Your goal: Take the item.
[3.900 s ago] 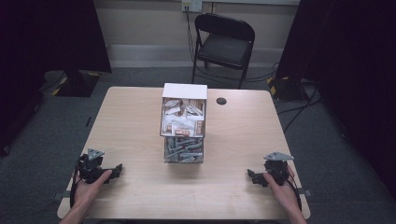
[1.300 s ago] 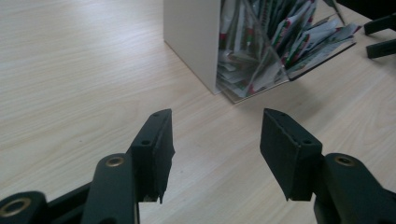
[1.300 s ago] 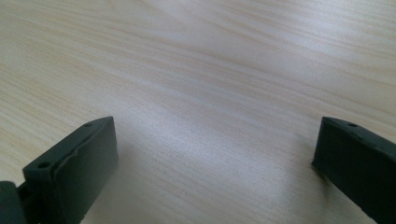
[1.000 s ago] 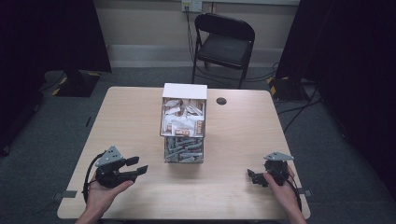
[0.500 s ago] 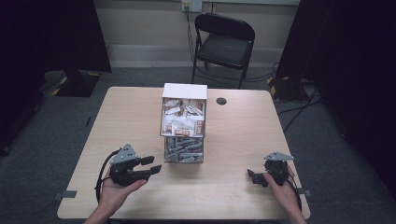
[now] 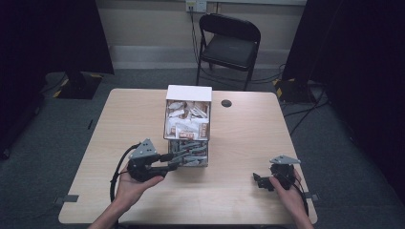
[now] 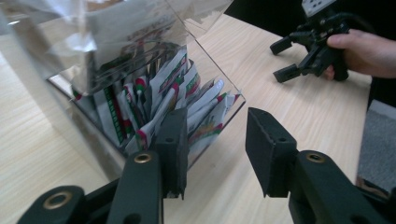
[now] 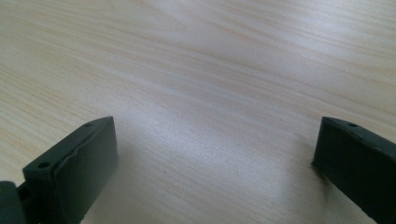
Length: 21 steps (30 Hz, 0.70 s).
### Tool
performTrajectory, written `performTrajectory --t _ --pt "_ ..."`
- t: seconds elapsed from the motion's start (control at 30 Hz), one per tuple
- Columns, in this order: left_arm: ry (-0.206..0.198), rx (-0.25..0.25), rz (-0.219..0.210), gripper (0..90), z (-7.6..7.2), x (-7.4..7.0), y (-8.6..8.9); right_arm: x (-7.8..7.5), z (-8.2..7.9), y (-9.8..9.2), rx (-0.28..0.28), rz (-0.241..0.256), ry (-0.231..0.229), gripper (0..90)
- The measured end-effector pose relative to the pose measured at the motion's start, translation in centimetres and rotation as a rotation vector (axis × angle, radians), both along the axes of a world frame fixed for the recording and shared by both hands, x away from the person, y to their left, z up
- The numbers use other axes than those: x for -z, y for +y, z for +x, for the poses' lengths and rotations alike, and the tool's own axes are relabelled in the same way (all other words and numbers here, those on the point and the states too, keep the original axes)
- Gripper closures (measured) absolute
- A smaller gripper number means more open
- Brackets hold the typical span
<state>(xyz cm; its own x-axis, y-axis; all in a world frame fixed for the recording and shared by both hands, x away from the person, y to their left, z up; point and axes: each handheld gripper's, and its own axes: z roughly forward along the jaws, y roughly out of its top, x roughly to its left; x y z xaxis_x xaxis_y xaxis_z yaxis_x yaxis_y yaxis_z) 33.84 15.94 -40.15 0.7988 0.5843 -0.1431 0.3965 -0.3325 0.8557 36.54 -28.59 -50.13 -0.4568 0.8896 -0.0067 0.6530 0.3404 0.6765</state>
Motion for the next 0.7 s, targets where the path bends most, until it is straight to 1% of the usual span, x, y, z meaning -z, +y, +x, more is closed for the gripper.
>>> performTrajectory --t 0.03,0.07,0.17,0.27,0.33,0.43,0.6,0.63,0.7 --pt "-0.003 -0.002 0.004 59.4 0.2 0.1 -0.2 0.0 0.0 0.0 0.0 0.0 0.0 0.0" --pt "0.005 0.001 0.004 59.1 0.4 0.3 -0.5 0.0 0.0 0.0 0.0 0.0 0.0 0.0" --pt "0.015 0.017 0.022 62.7 0.8 0.5 -1.3 0.0 0.0 0.0 0.0 0.0 0.0 0.0" --pt "0.018 0.022 0.002 63.0 1.1 0.6 -2.1 0.0 0.0 0.0 0.0 0.0 0.0 0.0" --pt "0.025 0.034 0.006 64.3 1.3 0.8 -2.5 0.0 0.0 0.0 0.0 0.0 0.0 0.0" --pt "0.025 0.038 0.003 66.7 1.5 1.1 -3.1 0.0 0.0 0.0 0.0 0.0 0.0 0.0" --pt "0.033 0.043 0.008 68.9 1.8 1.4 -3.5 0.0 0.0 0.0 -0.001 0.0 0.0 0.0" --pt "0.028 0.042 0.021 68.9 1.8 1.5 -3.6 0.0 0.0 0.0 -0.001 0.0 0.0 0.0" --pt "0.04 0.043 0.013 70.0 1.9 1.7 -3.8 0.0 0.0 0.0 -0.001 0.0 -0.001 0.0"
